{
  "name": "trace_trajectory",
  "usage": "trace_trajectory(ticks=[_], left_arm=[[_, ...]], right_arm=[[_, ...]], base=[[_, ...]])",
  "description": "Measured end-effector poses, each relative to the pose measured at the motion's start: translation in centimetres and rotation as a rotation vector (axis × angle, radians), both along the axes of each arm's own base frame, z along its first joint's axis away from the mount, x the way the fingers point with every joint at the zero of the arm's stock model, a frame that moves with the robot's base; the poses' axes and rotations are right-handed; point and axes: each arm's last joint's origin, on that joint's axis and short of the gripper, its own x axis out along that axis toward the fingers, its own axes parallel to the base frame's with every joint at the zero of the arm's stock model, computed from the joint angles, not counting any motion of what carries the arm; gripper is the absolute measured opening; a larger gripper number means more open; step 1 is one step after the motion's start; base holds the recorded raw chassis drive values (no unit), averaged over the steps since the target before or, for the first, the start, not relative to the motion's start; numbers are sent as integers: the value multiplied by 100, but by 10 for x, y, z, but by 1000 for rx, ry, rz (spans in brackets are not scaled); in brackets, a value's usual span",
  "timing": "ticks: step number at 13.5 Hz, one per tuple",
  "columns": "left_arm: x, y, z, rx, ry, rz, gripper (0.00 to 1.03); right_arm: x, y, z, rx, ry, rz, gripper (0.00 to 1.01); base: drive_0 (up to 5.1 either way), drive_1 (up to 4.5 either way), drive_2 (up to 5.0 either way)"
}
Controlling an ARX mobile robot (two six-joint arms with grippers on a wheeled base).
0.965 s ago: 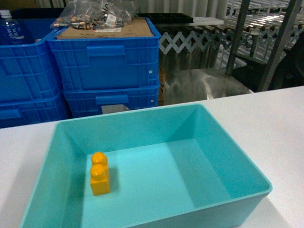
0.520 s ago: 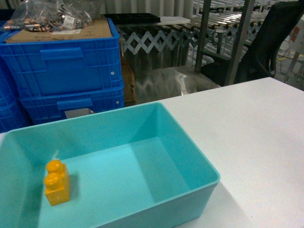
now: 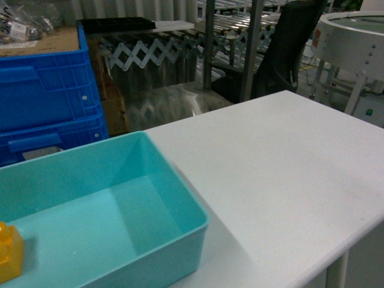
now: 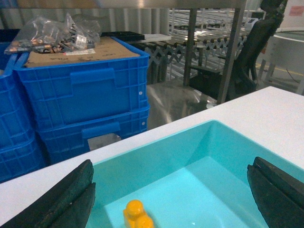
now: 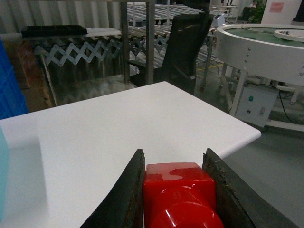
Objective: Pick red block from blue box to shelf
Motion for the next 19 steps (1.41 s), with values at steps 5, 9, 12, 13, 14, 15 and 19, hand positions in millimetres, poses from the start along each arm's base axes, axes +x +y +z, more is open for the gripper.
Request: trace_trajectory(ticks=[5,9,12,13,14,15,19], left_arm=[[0,0,0,0,0,0,98],[0,0,0,0,0,0,98],[0,0,0,0,0,0,98],[0,0,0,0,0,0,98],[0,0,0,0,0,0,98],[0,0,0,0,0,0,98],[0,0,0,0,0,0,98]], right_arm=[[0,0,0,0,0,0,29],[0,0,0,0,0,0,29],[0,0,0,0,0,0,29],[0,0,0,0,0,0,29],[0,0,0,0,0,0,29],[0,0,0,0,0,0,29],[0,0,0,0,0,0,29]], base=[[-161,-161,-161],[-155,-155,-155],[-149,-149,-149],[-156,-156,-156],[-162,-162,-162],[-167,-167,-167],[-160,-160,-160]])
